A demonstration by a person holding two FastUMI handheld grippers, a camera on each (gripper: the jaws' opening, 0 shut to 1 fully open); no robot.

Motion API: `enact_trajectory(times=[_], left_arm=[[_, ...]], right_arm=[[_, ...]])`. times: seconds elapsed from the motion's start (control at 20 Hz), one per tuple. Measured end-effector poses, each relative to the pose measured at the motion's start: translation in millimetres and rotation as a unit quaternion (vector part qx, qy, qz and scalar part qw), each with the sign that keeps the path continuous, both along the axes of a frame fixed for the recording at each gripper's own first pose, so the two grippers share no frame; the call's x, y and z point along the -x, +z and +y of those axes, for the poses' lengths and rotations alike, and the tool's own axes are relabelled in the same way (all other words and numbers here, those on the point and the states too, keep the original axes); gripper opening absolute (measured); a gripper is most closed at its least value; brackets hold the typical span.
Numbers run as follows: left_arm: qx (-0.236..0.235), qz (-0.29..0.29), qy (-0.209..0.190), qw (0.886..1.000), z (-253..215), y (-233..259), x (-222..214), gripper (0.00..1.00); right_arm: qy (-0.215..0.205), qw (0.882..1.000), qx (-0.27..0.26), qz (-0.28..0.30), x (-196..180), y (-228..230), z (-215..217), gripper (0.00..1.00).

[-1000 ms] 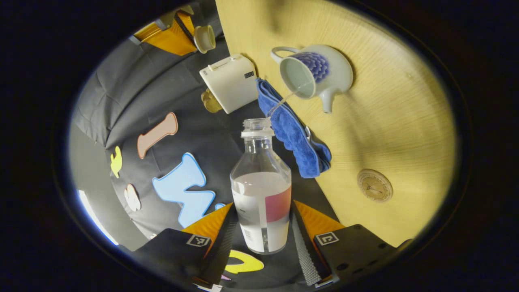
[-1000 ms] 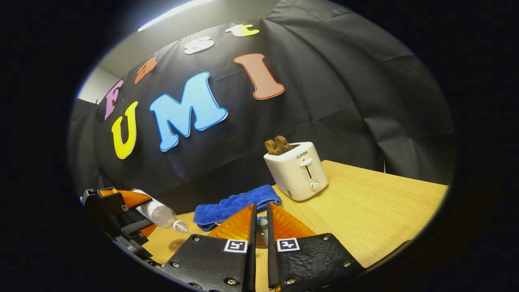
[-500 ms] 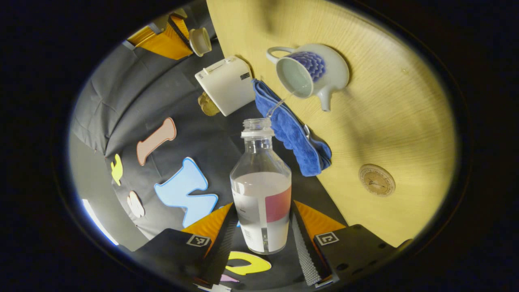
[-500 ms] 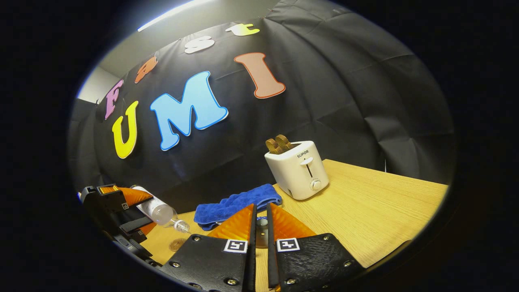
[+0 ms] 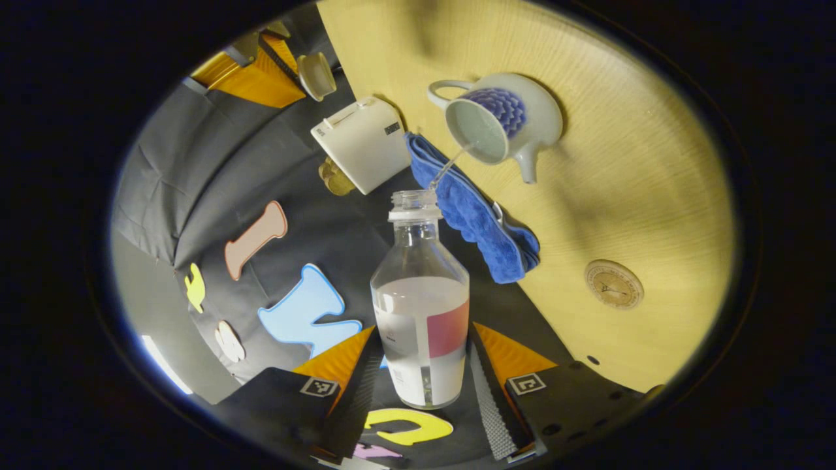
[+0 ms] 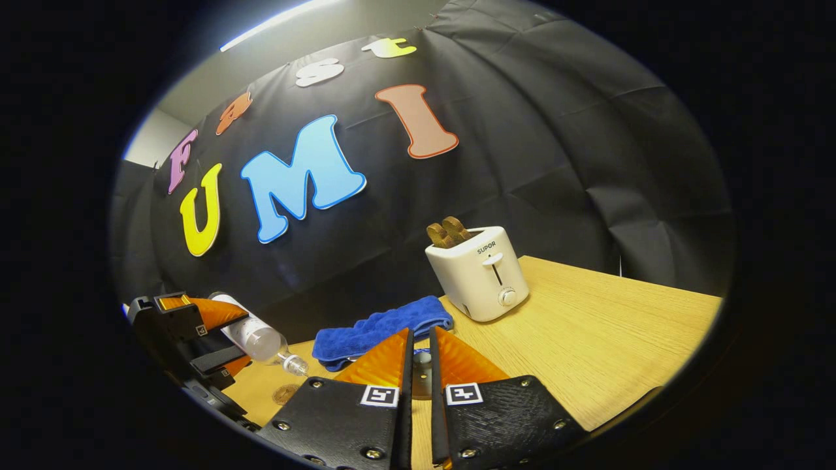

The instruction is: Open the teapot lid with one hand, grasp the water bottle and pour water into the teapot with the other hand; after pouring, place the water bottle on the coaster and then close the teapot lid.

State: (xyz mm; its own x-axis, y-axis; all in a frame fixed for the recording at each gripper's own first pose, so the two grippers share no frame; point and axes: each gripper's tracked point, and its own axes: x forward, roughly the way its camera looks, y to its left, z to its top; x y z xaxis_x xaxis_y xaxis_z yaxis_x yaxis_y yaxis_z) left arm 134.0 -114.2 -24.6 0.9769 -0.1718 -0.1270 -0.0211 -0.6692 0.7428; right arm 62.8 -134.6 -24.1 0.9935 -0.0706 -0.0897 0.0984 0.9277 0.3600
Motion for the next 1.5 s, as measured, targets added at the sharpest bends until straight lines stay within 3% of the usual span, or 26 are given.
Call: enact_trajectory(times=[1.25, 1.3, 1.5], left_arm=[[-0.091, -0.016, -0.031, 0.995, -30, -7, 5, 0.84], [-0.093, -0.018, -0.032, 0.995, -31, -5, 4, 0.80], [-0.097, -0.023, -0.038, 0.994, -32, -3, 7, 0.84]], right_arm=[[0.004, 1.000, -0.006, -0.003, 0, -1, 0, 0.12], [0.004, 1.000, -0.006, -0.003, 0, -1, 0, 0.12], [0.004, 1.000, -0.007, -0.002, -1, -3, 0, 0.12]])
